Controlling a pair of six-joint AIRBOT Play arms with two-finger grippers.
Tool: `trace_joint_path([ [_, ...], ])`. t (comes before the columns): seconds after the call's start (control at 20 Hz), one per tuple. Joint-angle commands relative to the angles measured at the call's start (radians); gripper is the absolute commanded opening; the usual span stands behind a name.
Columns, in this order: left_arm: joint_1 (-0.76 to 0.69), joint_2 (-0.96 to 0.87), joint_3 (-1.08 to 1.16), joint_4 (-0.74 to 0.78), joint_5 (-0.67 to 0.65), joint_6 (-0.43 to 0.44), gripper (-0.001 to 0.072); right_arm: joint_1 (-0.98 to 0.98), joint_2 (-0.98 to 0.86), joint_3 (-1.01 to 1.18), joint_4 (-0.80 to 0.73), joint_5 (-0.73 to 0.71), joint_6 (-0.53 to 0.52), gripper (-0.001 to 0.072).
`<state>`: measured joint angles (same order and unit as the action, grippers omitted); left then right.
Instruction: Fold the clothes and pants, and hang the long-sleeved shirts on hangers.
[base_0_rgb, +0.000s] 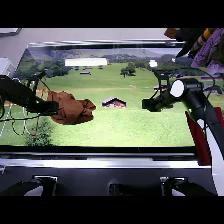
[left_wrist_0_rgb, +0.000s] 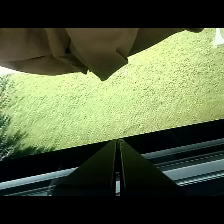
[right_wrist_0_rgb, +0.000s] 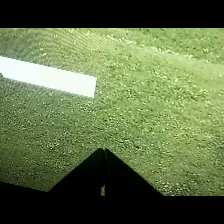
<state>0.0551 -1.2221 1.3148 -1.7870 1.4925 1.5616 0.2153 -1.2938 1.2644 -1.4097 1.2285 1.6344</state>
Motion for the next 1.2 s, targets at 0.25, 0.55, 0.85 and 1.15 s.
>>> trace_joint_path([
  [0.25, 0.000, 0.000, 0.000, 0.005, -0.022, 0.033, 0.0016, 0.001, 0.000, 0.001, 0.000, 0.000, 0.000, 0.0035],
  [0.55, 0.000, -0.001, 0.000, 0.008, -0.056, 0.069, 0.0016, 0.001, 0.000, 0.001, 0.000, 0.000, 0.000, 0.0035],
  [0.85, -0.003, -0.006, -0.001, 0.008, -0.068, 0.070, 0.0016, 0.001, 0.000, 0.001, 0.003, 0.000, 0.002, 0.0035],
  [1.15, -0.002, -0.062, -0.001, 0.074, -0.142, -0.047, 0.0716, 0.001, 0.000, 0.001, 0.004, 0.004, 0.003, 0.0047],
])
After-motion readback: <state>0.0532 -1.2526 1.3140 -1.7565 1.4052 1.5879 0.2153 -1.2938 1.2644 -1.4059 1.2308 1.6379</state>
